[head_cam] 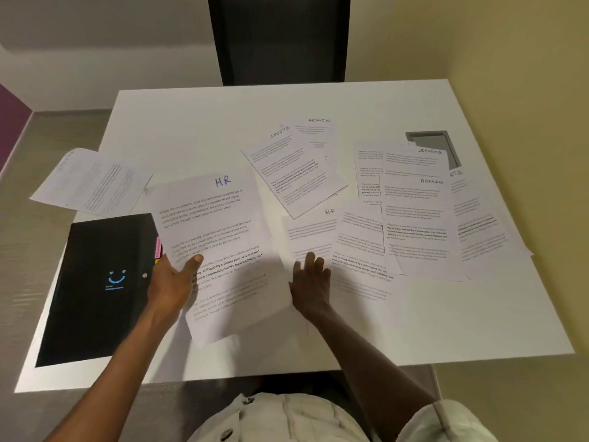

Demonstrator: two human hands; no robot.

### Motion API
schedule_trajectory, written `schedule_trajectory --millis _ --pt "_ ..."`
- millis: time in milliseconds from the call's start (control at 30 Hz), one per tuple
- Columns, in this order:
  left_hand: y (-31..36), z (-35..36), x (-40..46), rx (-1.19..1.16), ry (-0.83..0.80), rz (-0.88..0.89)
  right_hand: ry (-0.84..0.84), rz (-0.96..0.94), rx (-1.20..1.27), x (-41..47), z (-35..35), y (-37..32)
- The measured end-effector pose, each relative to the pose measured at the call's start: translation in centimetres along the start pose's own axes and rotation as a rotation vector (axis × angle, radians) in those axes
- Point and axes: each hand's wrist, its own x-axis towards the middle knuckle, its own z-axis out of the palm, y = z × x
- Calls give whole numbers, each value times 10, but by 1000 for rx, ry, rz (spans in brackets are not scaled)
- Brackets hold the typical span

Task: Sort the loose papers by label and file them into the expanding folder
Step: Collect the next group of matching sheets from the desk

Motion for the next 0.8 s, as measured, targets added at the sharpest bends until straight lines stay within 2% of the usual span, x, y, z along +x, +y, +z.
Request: schedule_trajectory --millis 100,267,367,467,600,667,800 --pt "-2 -9 5 31 -17 13 11 -80 111 -12 13 -10" --pt "-11 -27 19 21 -21 25 -7 88 120 -7 19 22" --pt "-10 -34 25 12 -16 46 111 157 55 -1 11 53" --pt "-11 -39 30 -1 -11 41 150 217 23 1 6 74" --pt "-11 -44 31 -18 -17 40 249 167 188 14 -7 83" --pt "-12 -42 28 -13 -30 43 293 144 194 29 -21 82" --pt "-11 -35 19 12 -45 35 225 219 149 72 -52 86"
